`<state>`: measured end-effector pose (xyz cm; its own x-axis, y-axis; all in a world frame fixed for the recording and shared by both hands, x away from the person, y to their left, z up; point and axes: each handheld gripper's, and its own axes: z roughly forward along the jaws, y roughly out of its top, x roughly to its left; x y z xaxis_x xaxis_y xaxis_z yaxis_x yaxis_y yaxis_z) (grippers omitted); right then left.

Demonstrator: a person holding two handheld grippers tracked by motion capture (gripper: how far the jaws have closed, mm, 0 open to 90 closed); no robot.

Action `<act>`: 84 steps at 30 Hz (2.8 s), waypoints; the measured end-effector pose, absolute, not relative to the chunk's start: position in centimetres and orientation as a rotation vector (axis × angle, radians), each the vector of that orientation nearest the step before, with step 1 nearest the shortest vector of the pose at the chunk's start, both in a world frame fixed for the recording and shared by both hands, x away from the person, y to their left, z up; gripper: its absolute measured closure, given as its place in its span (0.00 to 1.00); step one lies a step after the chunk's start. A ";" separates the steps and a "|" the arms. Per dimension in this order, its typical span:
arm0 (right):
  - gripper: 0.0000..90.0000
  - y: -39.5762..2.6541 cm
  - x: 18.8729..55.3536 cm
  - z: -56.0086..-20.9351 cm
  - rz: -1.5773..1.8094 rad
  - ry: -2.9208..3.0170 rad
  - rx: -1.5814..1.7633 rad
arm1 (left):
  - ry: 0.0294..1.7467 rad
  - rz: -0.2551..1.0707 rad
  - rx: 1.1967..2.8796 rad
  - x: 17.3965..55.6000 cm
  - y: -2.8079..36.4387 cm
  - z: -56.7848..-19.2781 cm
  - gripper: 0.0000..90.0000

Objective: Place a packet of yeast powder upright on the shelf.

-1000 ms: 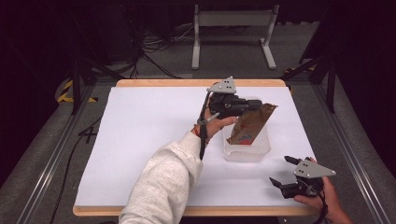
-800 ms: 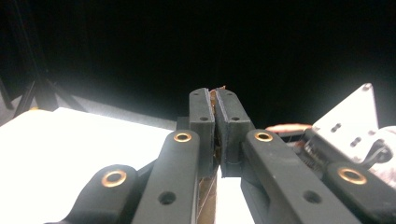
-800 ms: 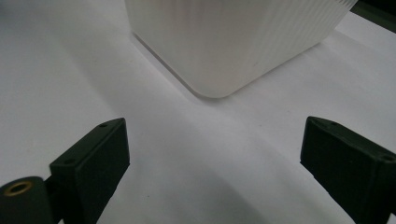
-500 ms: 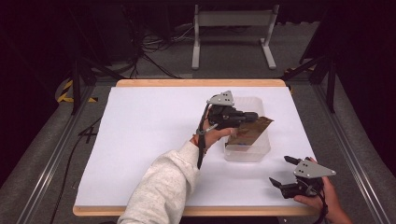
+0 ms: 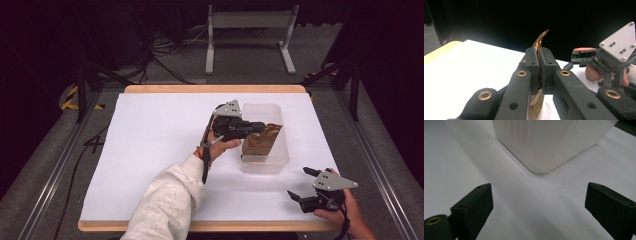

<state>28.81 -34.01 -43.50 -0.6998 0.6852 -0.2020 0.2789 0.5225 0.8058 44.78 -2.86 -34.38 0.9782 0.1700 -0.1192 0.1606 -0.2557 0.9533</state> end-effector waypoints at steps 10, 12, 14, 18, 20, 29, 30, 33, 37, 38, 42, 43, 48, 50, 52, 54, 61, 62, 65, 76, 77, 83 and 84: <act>0.10 -34.2 28.8 -43.4 1.069 2.250 0.792 | 0.268 -0.001 1.825 44.7 -2.0 -34.8 0.96; 0.10 -34.2 28.8 -43.3 1.070 2.249 0.792 | 0.271 -0.002 1.826 44.7 -1.9 -34.8 0.96; 0.10 -34.1 28.8 -43.3 1.063 2.246 0.785 | 0.272 0.011 1.835 44.5 -1.8 -34.7 0.96; 0.10 -33.8 28.6 -43.3 1.072 2.252 0.773 | 0.270 0.020 1.850 44.4 -1.7 -34.6 0.96; 0.10 -33.8 28.6 -43.2 1.077 2.249 0.774 | 0.279 0.017 1.844 44.4 -1.7 -34.7 0.96; 0.10 -33.9 28.6 -43.2 1.085 2.248 0.771 | 0.290 0.026 1.844 44.3 -1.8 -34.7 0.95; 0.10 -33.9 28.7 -43.2 1.088 2.246 0.772 | 0.290 0.009 1.832 44.3 -1.8 -34.8 0.94; 0.10 -33.9 28.7 -43.1 1.084 2.245 0.772 | 0.303 -0.015 1.806 44.4 -1.7 -35.1 0.94; 0.10 -33.8 28.7 -43.2 1.083 2.252 0.772 | 0.297 0.007 1.822 44.2 -2.0 -34.9 0.94; 0.10 -33.8 28.7 -43.2 1.085 2.251 0.772 | 0.292 0.016 1.828 44.1 -2.0 -34.8 0.94; 0.10 -33.8 28.7 -43.1 1.084 2.248 0.769 | 0.294 0.034 1.838 44.0 -2.1 -34.7 0.94; 0.10 -33.8 28.7 -43.1 1.080 2.249 0.771 | 0.295 0.040 1.843 44.0 -2.1 -34.6 0.94; 0.10 -33.8 28.7 -43.2 1.080 2.251 0.772 | 0.294 0.090 1.875 43.5 -2.3 -34.2 0.91; 0.10 -33.8 28.6 -43.2 1.077 2.252 0.773 | 0.293 0.094 1.877 43.4 -2.4 -34.2 0.87; 0.10 -33.9 28.6 -43.2 1.075 2.248 0.776 | 0.283 0.094 1.876 43.4 -2.4 -34.1 0.85; 0.10 -33.9 28.6 -43.2 1.077 2.247 0.777 | 0.301 0.091 1.859 43.4 -2.1 -34.1 0.84; 0.09 -33.9 28.7 -43.2 1.072 2.248 0.778 | 0.318 0.181 1.895 43.1 -2.0 -33.5 0.69; 0.09 -33.9 28.7 -43.2 1.072 2.246 0.782 | 0.323 0.199 1.904 43.1 -2.1 -33.4 0.63; 0.09 -33.9 28.7 -43.3 1.065 2.248 0.773 | 0.337 0.263 1.940 42.9 -2.4 -33.1 0.50; 0.09 -33.9 28.7 -43.2 1.071 2.245 0.769 | 0.376 0.360 2.038 42.6 -2.5 -32.9 0.22; 0.09 -33.9 28.7 -43.2 1.070 2.245 0.769 | 0.383 0.370 2.051 42.5 -2.5 -32.9 0.20; 0.10 -33.9 28.8 -43.0 1.081 2.224 0.772 | 0.384 0.398 2.084 42.2 -1.8 -32.7 0.12; 0.10 -33.9 28.8 -43.0 1.084 2.223 0.770 | 0.385 0.391 2.087 42.2 -1.4 -32.6 0.10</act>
